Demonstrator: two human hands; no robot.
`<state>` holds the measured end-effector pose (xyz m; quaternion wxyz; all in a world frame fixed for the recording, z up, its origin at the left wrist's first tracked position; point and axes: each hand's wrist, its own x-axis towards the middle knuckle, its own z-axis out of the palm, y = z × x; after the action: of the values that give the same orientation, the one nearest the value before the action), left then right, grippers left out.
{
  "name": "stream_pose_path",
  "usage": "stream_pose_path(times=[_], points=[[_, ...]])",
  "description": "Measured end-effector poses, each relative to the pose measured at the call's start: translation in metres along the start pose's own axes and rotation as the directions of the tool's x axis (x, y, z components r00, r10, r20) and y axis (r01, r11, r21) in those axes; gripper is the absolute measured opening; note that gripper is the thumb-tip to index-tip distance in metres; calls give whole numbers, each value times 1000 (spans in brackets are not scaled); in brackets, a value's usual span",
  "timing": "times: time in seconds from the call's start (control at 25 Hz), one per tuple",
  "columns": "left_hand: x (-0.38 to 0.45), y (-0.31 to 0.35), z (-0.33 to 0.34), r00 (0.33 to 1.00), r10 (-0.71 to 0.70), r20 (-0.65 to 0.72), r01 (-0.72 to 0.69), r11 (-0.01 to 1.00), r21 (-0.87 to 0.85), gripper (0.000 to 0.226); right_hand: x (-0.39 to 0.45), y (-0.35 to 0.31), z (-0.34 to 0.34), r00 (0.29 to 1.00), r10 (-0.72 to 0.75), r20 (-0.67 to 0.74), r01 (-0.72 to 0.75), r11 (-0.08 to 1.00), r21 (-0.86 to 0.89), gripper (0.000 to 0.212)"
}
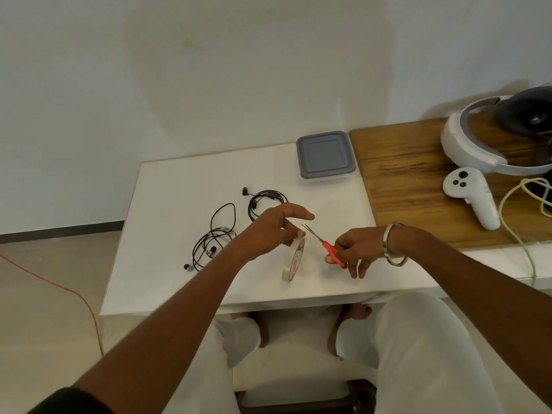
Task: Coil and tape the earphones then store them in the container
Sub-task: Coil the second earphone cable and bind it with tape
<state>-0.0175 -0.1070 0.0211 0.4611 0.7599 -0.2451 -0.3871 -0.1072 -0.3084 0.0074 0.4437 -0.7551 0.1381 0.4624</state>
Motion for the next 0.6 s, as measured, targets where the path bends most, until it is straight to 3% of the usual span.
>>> stream_pose_path(times=[0.4, 0.6], points=[[0, 1, -3, 997, 25, 77, -32, 995, 91, 42, -2, -13, -6, 991, -110, -71, 81, 941, -329, 39], [-1, 1, -4, 998, 10, 65, -9, 1000, -17, 47, -1, -5, -12, 964, -187, -190, 99, 912, -398, 38]])
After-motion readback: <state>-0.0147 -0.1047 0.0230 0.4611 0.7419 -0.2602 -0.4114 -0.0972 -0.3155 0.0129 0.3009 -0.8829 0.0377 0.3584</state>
